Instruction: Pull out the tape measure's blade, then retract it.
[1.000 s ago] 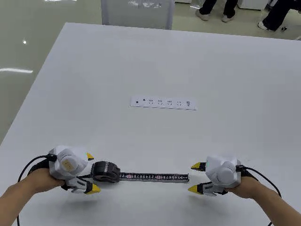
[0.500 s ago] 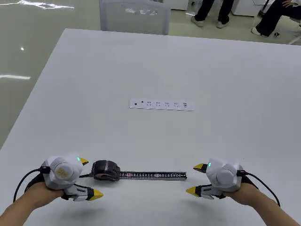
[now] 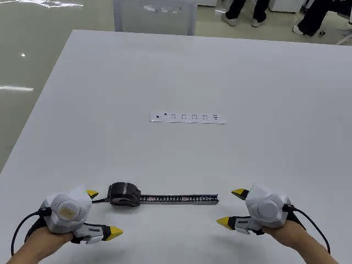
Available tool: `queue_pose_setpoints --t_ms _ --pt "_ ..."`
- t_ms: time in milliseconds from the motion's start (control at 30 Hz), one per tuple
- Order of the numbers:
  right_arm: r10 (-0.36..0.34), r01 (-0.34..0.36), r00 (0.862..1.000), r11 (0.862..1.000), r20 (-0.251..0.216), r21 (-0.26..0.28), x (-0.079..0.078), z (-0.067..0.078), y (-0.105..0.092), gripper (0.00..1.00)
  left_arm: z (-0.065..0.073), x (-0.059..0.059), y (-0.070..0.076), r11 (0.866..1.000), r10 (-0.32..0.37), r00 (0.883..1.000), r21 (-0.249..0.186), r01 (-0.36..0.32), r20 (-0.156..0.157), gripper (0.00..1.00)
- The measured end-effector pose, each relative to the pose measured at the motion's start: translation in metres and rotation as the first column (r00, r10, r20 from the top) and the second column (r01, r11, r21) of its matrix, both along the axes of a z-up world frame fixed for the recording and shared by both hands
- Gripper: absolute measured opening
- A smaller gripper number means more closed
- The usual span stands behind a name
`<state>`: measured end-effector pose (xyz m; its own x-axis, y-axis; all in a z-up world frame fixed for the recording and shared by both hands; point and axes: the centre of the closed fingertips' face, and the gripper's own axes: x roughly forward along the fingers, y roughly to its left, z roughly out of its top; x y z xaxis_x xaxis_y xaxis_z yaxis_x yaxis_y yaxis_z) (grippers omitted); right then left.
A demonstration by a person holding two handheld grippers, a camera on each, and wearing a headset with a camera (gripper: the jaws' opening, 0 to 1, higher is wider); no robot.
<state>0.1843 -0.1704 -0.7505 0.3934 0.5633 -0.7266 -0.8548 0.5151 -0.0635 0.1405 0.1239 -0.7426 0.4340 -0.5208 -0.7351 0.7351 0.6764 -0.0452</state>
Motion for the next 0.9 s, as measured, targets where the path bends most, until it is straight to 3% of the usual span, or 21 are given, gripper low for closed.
queue_pose_setpoints --t_ms 333,667,900 --pt "-0.093 0.093 0.996 0.995 0.005 0.019 -0.004 -0.002 -0.008 0.66 0.002 -0.012 -0.002 0.998 0.059 0.998 -0.005 -0.059 0.025 0.84" --pt "-0.175 0.174 0.984 0.983 0.012 0.054 -0.013 0.010 -0.008 0.74 0.011 -0.014 -0.005 0.993 0.118 0.991 -0.019 -0.117 0.066 0.92" --pt "-0.209 0.208 0.978 0.975 0.010 0.078 -0.021 0.014 -0.007 0.80 0.014 -0.017 -0.010 0.990 0.142 0.987 -0.031 -0.140 0.068 0.93"
